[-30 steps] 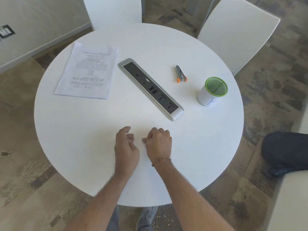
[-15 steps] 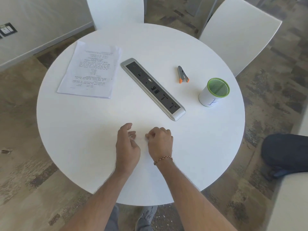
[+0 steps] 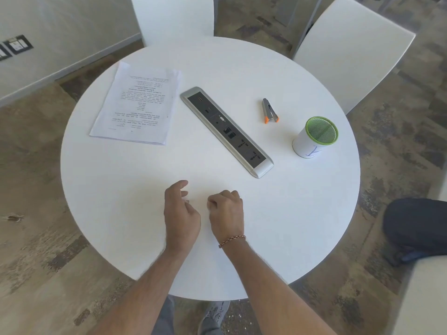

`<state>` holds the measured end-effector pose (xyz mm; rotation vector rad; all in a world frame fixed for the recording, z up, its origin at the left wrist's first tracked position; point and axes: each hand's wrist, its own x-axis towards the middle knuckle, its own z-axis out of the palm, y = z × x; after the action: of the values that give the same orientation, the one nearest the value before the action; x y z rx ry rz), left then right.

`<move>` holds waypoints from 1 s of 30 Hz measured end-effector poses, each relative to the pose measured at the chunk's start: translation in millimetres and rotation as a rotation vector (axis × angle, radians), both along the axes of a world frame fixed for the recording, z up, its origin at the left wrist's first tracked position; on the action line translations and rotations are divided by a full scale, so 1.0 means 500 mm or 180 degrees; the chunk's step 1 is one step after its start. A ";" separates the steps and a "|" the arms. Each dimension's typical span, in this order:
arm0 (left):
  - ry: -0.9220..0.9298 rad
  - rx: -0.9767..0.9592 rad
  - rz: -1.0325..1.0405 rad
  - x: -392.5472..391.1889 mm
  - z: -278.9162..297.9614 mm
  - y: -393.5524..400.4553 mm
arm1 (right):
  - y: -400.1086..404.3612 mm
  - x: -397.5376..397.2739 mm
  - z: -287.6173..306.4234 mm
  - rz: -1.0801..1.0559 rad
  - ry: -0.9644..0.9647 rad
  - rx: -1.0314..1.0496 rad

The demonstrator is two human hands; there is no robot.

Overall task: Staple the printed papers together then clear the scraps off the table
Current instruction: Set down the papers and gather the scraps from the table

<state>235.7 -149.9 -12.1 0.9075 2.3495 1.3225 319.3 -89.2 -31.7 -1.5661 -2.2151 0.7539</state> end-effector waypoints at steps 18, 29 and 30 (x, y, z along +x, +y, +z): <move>0.0095 -0.0085 -0.0001 -0.002 -0.001 0.007 | -0.012 -0.011 -0.007 -0.0117 -0.0025 0.0035; 0.0158 -0.0042 -0.0030 -0.002 -0.007 0.004 | -0.002 -0.001 0.031 0.0252 -0.0092 0.0103; 0.0160 -0.0024 -0.0028 -0.004 -0.006 0.004 | 0.005 0.006 0.033 0.0205 0.0005 -0.0083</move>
<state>233.9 -148.1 -15.3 0.9587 2.3836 1.3013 322.3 -86.6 -15.4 -1.5119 -2.2732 0.8050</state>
